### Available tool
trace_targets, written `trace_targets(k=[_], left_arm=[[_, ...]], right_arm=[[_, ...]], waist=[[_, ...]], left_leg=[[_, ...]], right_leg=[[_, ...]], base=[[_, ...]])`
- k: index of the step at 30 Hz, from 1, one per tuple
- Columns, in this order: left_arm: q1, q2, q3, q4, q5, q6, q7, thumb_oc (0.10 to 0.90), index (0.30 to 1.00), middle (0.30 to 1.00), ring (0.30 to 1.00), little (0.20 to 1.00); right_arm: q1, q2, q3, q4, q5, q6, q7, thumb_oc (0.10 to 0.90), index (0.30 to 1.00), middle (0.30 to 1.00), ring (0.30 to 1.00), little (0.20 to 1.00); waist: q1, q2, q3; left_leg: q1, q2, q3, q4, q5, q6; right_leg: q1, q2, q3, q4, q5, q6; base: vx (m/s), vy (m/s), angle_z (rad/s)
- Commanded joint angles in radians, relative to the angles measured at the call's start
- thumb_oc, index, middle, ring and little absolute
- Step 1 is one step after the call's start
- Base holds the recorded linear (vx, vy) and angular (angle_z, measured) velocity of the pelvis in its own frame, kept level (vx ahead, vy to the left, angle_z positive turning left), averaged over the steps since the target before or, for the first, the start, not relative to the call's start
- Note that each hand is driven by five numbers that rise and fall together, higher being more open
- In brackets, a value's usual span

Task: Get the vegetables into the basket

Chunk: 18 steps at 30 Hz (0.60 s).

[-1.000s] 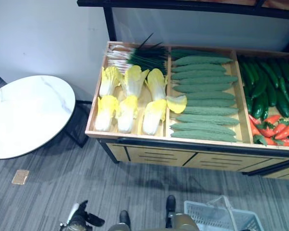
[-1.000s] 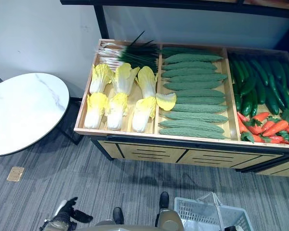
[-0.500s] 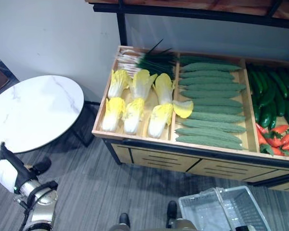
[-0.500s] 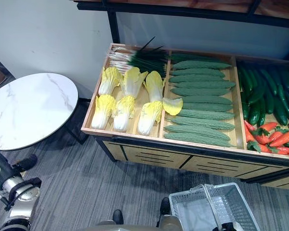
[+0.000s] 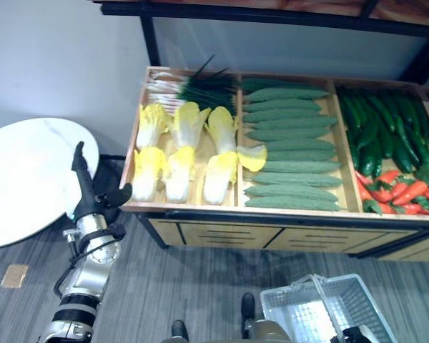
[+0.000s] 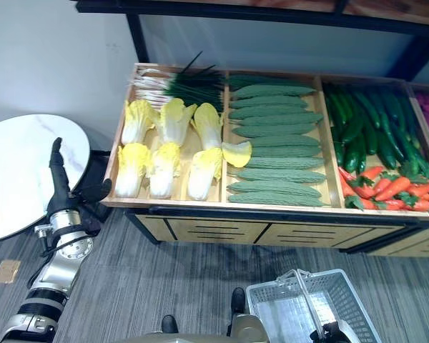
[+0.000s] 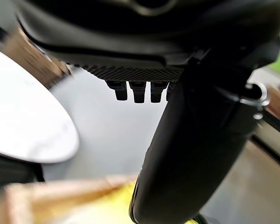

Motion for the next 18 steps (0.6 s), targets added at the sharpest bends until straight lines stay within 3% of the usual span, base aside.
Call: trace_targets(k=[1,18], left_arm=[[-0.159,0.056,0.017,0.017,0.044,-0.057,0.039,0.900,1.000,1.000,1.000,1.000],[-0.252,0.032,-0.051,0.235,0.077,0.014,0.122,0.900,1.000,1.000,1.000,1.000]], right_arm=[[-0.031,-0.037,0.062,0.023,-0.012,-0.002,-0.029,0.400,0.300,0.300,0.300,0.300],[-0.055,-0.026,0.101,-0.010,-0.009,-0.008,-0.050,0.400,0.300,0.300,0.300,0.300]], waist=[[0.003,-0.044,-0.012],[-0.019,-0.061,0.016]], left_leg=[[-0.002,0.050,-0.076,0.000,-0.009,-0.057],[-0.014,0.057,-0.047,0.000,-0.004,-0.058]], right_leg=[[0.007,-0.084,0.068,0.027,-0.013,0.114],[-0.053,-0.068,0.114,0.043,-0.007,0.108]], base=[[0.01,0.004,-0.17],[-0.01,-0.004,-0.10]])
